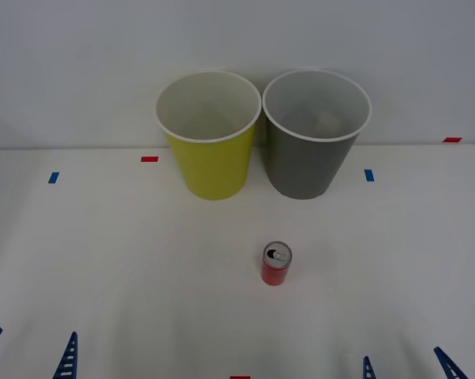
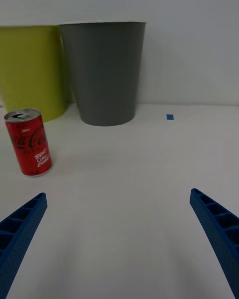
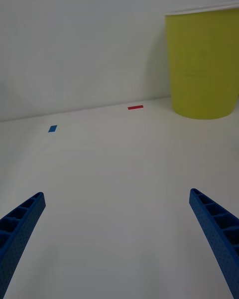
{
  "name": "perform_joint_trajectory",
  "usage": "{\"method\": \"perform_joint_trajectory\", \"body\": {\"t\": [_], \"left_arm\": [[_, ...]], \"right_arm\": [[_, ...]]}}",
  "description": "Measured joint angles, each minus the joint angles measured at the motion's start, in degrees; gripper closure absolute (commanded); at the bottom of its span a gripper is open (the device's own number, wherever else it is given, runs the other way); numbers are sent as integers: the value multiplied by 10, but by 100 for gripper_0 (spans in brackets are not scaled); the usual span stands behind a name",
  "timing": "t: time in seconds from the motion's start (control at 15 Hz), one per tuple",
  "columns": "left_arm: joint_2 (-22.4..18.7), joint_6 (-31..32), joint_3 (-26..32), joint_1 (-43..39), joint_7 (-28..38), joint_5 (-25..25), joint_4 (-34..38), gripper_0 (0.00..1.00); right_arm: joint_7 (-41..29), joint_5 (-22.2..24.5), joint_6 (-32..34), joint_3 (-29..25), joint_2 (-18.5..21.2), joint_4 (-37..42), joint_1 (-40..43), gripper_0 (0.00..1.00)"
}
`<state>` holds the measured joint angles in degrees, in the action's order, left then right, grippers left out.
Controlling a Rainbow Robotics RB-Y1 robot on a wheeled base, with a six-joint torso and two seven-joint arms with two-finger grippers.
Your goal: Put cans in the gray bin and PET bottles in the light green bin.
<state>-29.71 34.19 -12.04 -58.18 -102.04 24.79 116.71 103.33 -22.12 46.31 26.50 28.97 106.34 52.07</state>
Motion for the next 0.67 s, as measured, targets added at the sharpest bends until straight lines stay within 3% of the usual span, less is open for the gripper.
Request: {"method": "perform_joint_trajectory", "body": {"t": [0.67], "left_arm": [[0,0,0,0,0,0,0,0]], "right_arm": [[3,-3,-39,103,15,-34,-134,0]]}}
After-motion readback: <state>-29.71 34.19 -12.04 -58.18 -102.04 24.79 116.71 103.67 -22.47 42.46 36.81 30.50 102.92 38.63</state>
